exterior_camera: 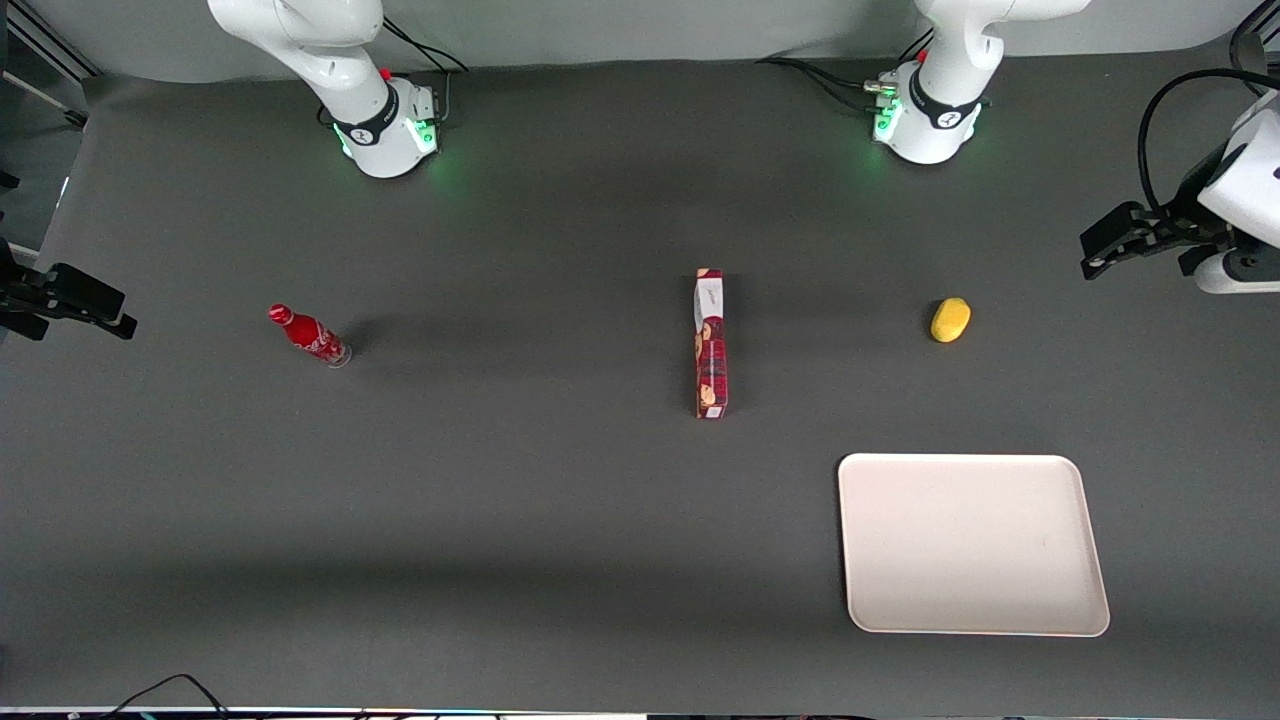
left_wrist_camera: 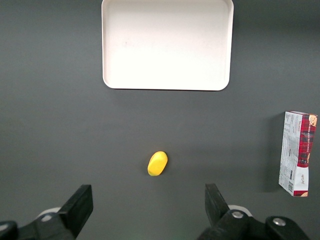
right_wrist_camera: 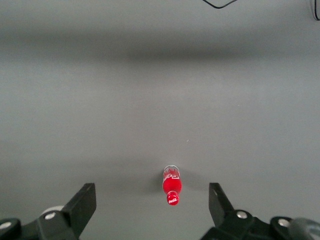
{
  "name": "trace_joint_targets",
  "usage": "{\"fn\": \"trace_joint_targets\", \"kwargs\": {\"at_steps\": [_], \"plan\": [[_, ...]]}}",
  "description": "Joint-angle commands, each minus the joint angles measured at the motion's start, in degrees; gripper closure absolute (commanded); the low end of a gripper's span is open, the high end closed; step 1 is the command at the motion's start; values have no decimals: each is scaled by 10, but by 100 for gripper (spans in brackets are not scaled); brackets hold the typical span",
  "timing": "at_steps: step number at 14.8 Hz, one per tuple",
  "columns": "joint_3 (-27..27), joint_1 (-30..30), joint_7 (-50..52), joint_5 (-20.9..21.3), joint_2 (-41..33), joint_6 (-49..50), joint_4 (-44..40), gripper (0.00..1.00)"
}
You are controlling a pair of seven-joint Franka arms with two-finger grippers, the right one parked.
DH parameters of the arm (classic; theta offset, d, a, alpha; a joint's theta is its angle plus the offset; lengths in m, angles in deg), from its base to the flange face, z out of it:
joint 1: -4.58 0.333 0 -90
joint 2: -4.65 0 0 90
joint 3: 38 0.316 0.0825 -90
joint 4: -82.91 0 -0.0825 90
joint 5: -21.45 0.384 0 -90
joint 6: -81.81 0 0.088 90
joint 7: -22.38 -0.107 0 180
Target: Place red cookie box on tray
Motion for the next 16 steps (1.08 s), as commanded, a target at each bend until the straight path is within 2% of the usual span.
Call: {"fn": "trace_joint_targets", "kwargs": {"at_steps": [1,16], "plan": [[3,-4,-4,0,6,13,-14,0],[3,-4,-8,0,6,17,-13,0]]}}
